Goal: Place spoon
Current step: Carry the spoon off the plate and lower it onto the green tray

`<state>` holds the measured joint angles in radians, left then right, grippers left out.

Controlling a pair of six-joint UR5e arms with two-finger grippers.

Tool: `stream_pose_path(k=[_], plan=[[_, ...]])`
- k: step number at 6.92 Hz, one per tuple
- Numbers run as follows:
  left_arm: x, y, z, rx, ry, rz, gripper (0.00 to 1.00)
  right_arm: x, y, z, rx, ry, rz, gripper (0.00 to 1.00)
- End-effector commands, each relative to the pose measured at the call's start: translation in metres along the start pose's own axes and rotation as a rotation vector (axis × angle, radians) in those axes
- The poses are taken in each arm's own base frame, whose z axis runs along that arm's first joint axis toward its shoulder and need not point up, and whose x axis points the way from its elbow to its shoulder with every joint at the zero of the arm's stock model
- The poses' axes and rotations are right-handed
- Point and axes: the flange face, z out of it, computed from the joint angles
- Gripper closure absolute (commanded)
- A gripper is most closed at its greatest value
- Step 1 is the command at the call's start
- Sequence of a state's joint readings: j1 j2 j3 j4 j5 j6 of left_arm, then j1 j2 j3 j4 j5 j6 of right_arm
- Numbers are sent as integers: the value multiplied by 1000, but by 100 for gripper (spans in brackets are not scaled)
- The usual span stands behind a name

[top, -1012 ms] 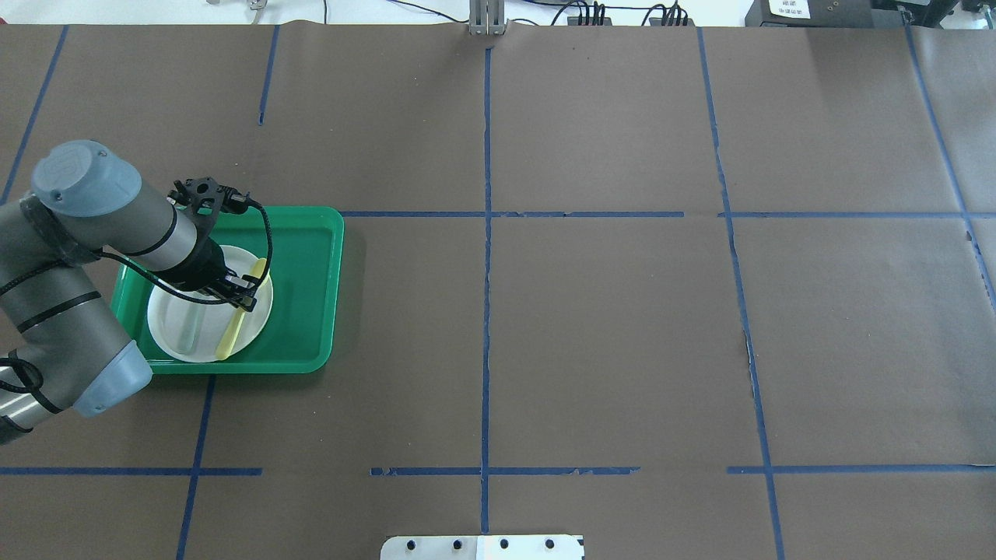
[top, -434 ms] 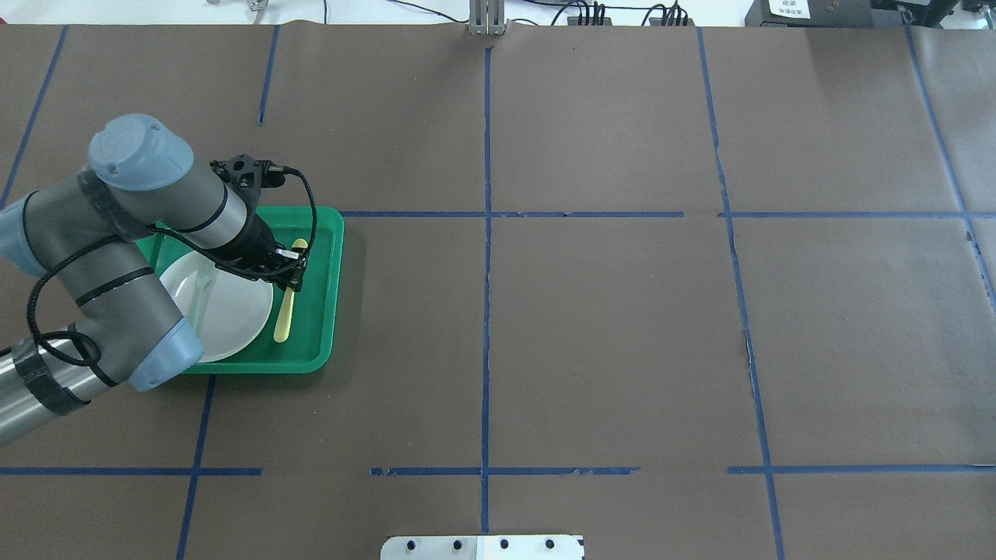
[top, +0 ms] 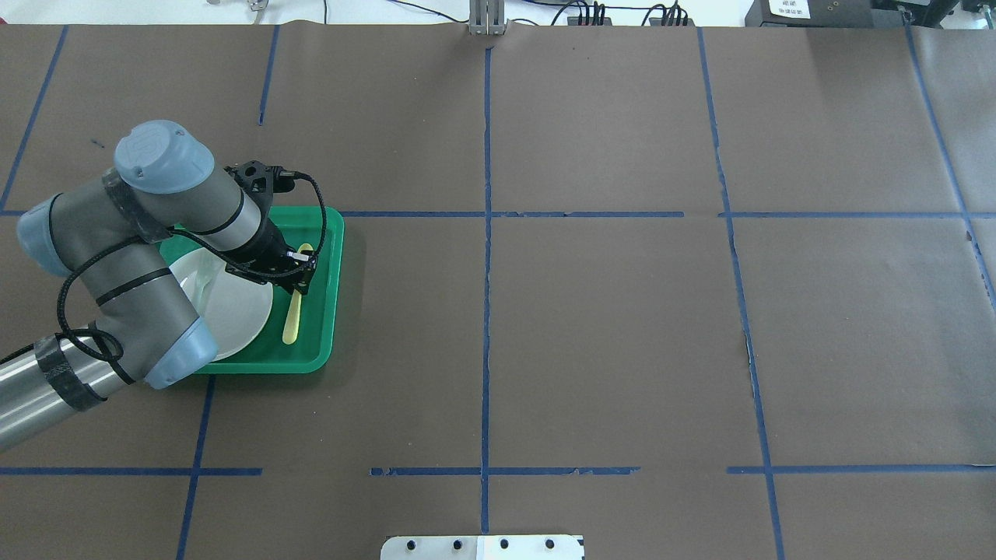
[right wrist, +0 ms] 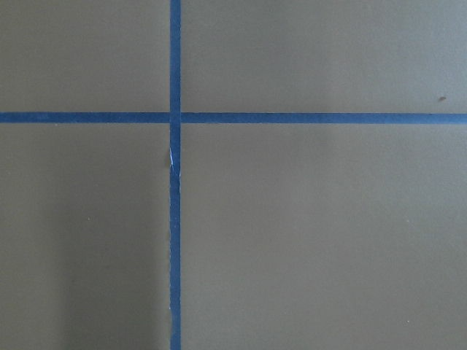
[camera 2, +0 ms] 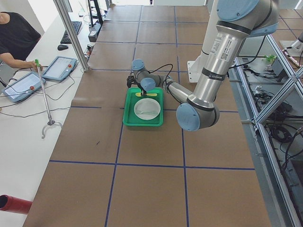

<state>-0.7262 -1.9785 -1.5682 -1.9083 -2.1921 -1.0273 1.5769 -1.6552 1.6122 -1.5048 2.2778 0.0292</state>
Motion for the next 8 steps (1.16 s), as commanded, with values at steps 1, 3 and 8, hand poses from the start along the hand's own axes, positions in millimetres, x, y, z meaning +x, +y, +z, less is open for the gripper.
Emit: stream_pose_path(k=[1, 3, 8], plan=[[0, 0, 2, -3, -2, -7, 92, 0, 0, 0, 0, 0, 0, 0], [3, 3, 5, -8, -1, -3, 87, 0, 0, 0, 0, 0, 0, 0], [4, 3, -2, 1, 10, 5, 37, 0, 0, 0, 0, 1, 0, 0]])
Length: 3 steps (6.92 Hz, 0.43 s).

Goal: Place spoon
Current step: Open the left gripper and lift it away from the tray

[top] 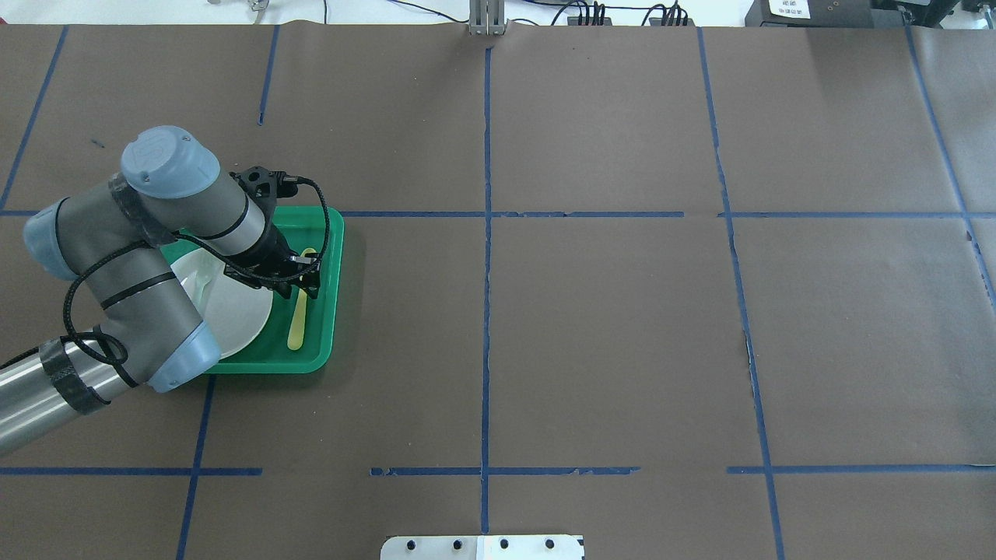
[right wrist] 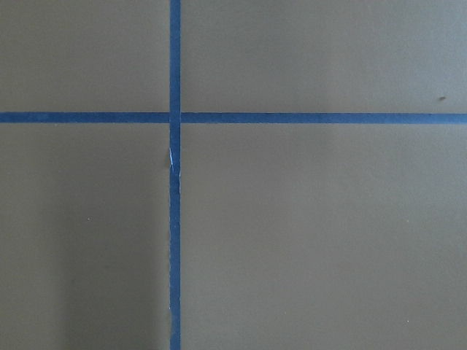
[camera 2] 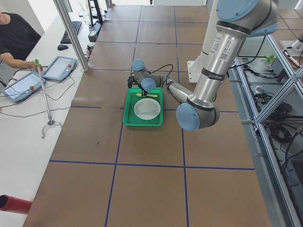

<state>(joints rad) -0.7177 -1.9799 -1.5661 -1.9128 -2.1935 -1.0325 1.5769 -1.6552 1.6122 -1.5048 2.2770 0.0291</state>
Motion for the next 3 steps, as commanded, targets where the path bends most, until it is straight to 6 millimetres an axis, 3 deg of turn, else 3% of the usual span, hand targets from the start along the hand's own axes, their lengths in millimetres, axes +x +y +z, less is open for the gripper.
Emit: stream_pose_path(k=[1, 3], plan=[[-6, -17, -40, 64, 27, -11, 36, 0, 0, 0, 0, -1, 0, 0], [-49, -57, -132, 214, 52, -65, 6, 0, 0, 0, 0, -1, 0, 0]])
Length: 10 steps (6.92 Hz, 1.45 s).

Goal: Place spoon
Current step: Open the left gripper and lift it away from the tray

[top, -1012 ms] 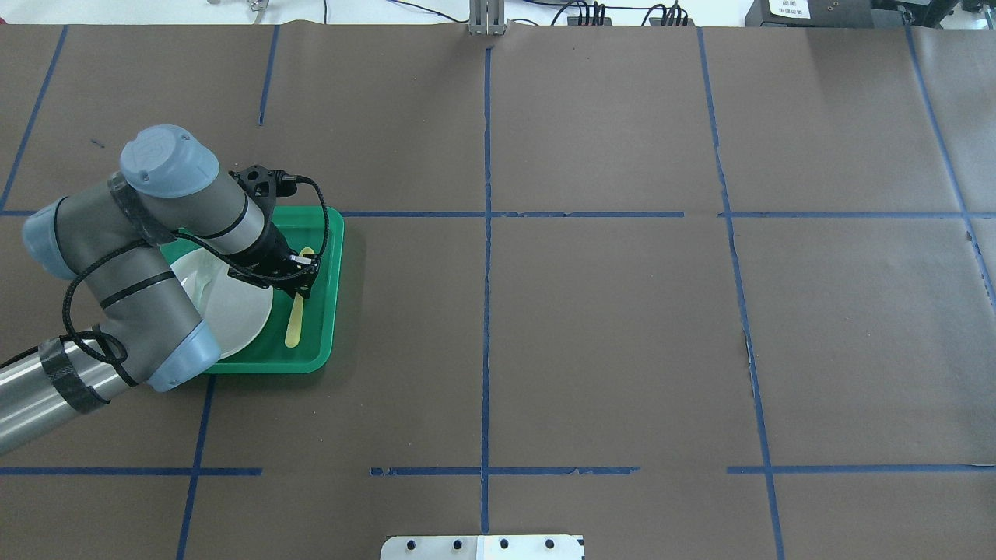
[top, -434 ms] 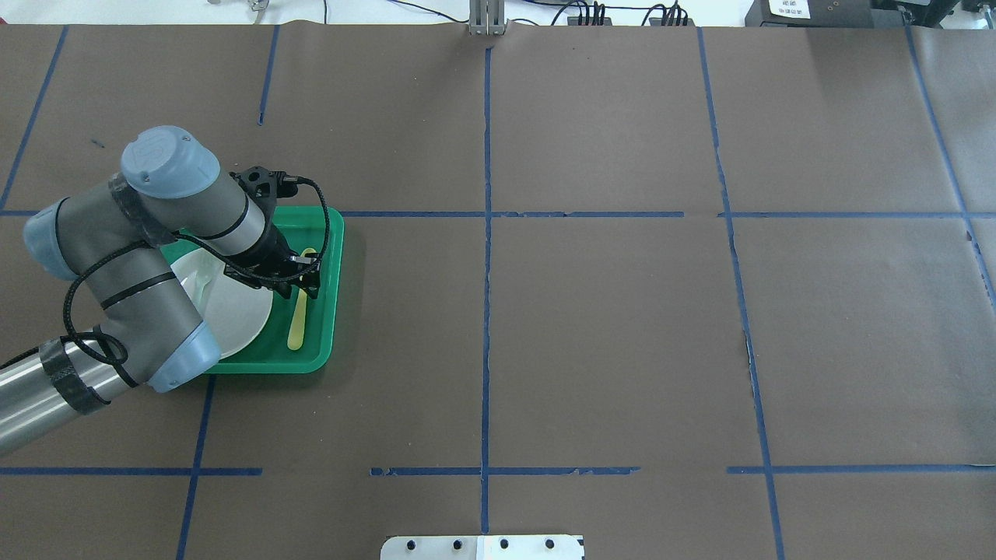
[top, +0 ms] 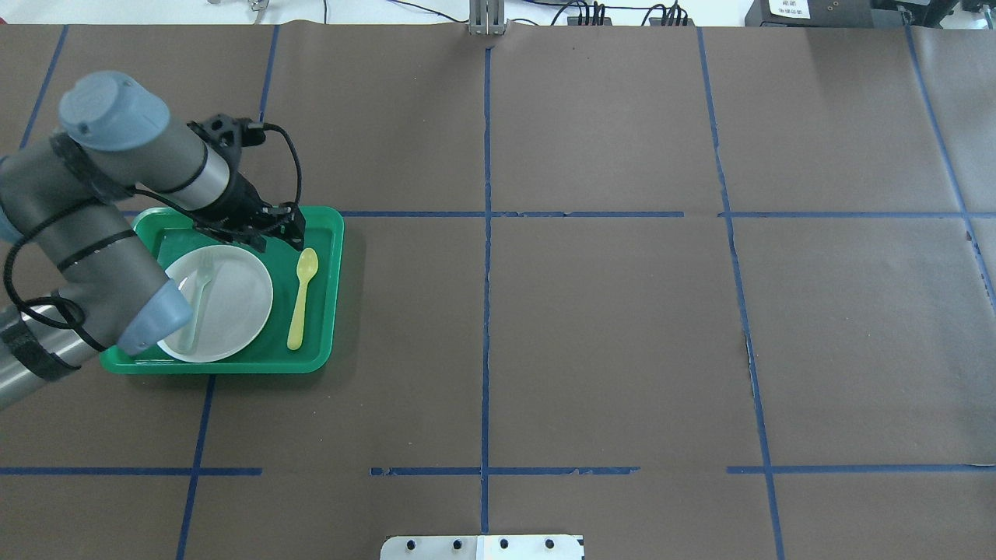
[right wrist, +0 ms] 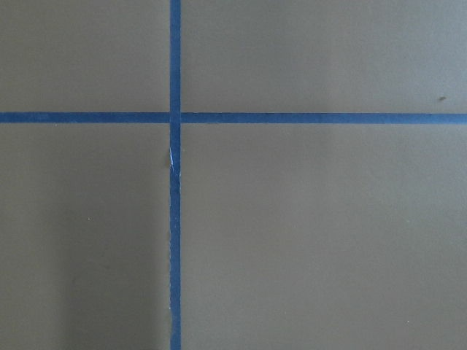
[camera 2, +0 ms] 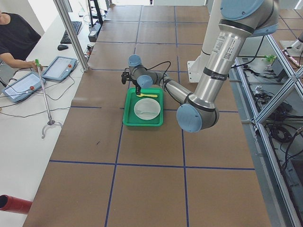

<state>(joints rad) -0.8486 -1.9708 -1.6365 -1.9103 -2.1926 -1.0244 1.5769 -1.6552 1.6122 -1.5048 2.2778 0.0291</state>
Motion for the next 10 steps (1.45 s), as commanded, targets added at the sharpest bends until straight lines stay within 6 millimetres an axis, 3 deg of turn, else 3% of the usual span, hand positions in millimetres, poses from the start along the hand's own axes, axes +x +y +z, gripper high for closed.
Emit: stream_pose_path(k=[1, 2, 4, 5, 6, 8, 9, 10], plan=[[-51, -46, -83, 142, 3, -20, 1, 0, 0, 0, 0, 0, 0, 0], [-103, -44, -109, 174, -29, 22, 1, 0, 0, 0, 0, 1, 0, 0], [-221, -27, -137, 175, -140, 130, 1, 0, 0, 0, 0, 0, 0, 0], [-270, -29, -154, 139, -211, 172, 1, 0, 0, 0, 0, 0, 0, 0], [-312, -35, -179, 98, -268, 240, 0, 0, 0, 0, 0, 0, 0, 0], [-423, -35, -245, 103, -304, 221, 0, 0, 0, 0, 0, 0, 0, 0], [-459, -31, -243, 66, -269, 241, 0, 0, 0, 0, 0, 0, 0, 0], [-493, -24, -225, 20, -249, 181, 0, 0, 0, 1, -1, 0, 1, 0]])
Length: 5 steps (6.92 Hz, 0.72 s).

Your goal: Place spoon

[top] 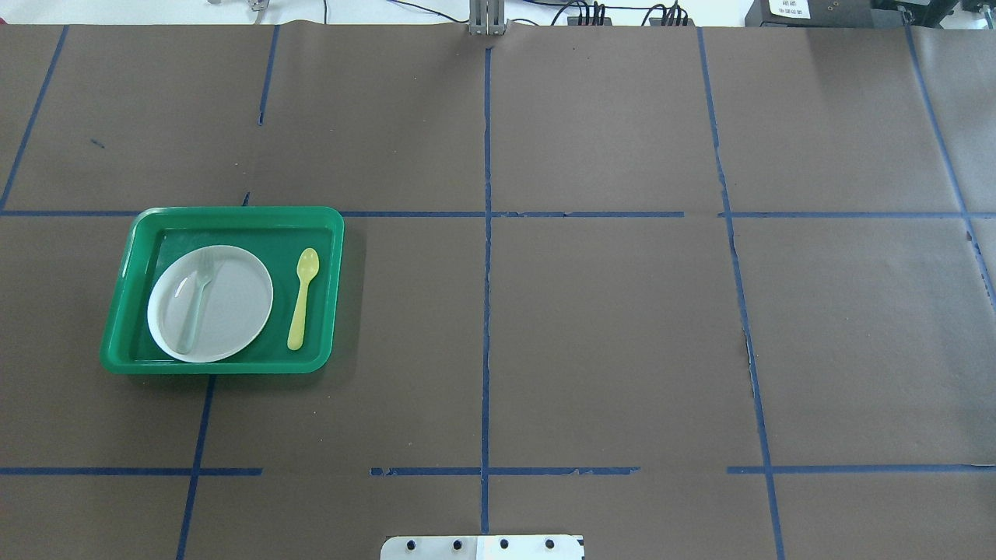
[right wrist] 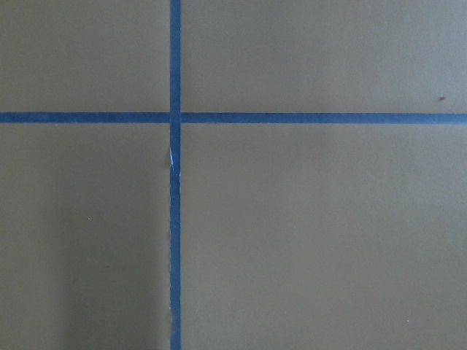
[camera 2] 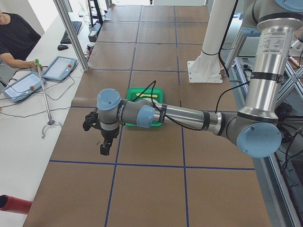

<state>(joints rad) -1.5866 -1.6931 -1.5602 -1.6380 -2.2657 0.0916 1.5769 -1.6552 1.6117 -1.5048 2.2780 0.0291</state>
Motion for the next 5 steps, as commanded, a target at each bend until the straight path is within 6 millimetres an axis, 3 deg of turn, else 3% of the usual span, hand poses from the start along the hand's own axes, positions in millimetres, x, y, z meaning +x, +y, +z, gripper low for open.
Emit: stream_pose_path(k=[1, 5], plan=[[-47, 35, 36, -78, 49, -96, 0, 0, 0, 0, -1, 0, 1, 0], [-45, 55, 51, -108, 51, -157, 0, 0, 0, 0, 0, 0, 0, 0]])
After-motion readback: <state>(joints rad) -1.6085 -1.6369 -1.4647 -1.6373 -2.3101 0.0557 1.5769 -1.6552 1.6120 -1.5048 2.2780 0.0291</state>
